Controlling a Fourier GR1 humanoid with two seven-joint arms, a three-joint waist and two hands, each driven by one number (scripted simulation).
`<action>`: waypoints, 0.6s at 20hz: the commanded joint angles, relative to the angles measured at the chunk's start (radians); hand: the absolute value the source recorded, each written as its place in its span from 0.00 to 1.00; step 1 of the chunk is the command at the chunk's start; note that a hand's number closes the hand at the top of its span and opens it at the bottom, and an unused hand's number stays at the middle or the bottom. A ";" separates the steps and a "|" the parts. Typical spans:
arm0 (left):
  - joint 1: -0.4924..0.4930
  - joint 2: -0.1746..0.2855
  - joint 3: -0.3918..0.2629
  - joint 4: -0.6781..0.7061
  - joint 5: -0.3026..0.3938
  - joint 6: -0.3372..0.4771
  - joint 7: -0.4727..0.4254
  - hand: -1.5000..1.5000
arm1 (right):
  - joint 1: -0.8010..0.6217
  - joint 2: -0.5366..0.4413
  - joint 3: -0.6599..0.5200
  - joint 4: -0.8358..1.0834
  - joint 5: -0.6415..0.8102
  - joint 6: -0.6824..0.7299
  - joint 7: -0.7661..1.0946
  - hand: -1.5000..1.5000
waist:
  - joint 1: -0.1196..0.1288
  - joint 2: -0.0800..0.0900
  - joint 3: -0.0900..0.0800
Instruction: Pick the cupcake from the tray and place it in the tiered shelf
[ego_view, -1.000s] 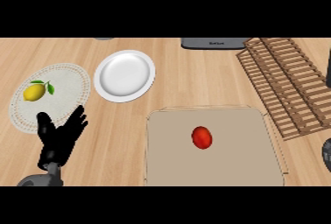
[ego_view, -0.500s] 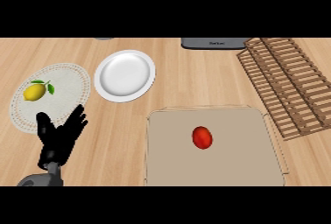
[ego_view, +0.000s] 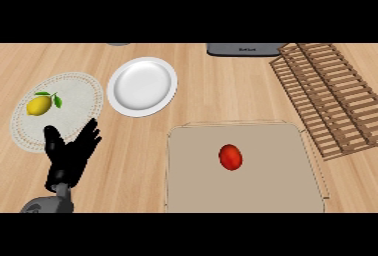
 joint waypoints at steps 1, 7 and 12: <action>-0.002 -0.014 -0.010 0.006 -0.016 0.007 -0.010 0.50 | 0.001 -0.009 0.025 0.041 0.011 0.069 0.069 1.00 | 0.000 0.001 -0.001; 0.036 0.018 0.013 -0.019 0.001 -0.016 0.008 0.50 | 0.033 0.035 -0.014 -0.119 0.000 -0.199 0.142 0.00 | 0.001 -0.002 0.000; 0.021 -0.005 -0.001 -0.027 -0.015 0.004 -0.003 0.50 | -0.001 0.047 -0.038 -0.176 -0.033 -0.298 0.112 0.00 | 0.004 0.000 0.000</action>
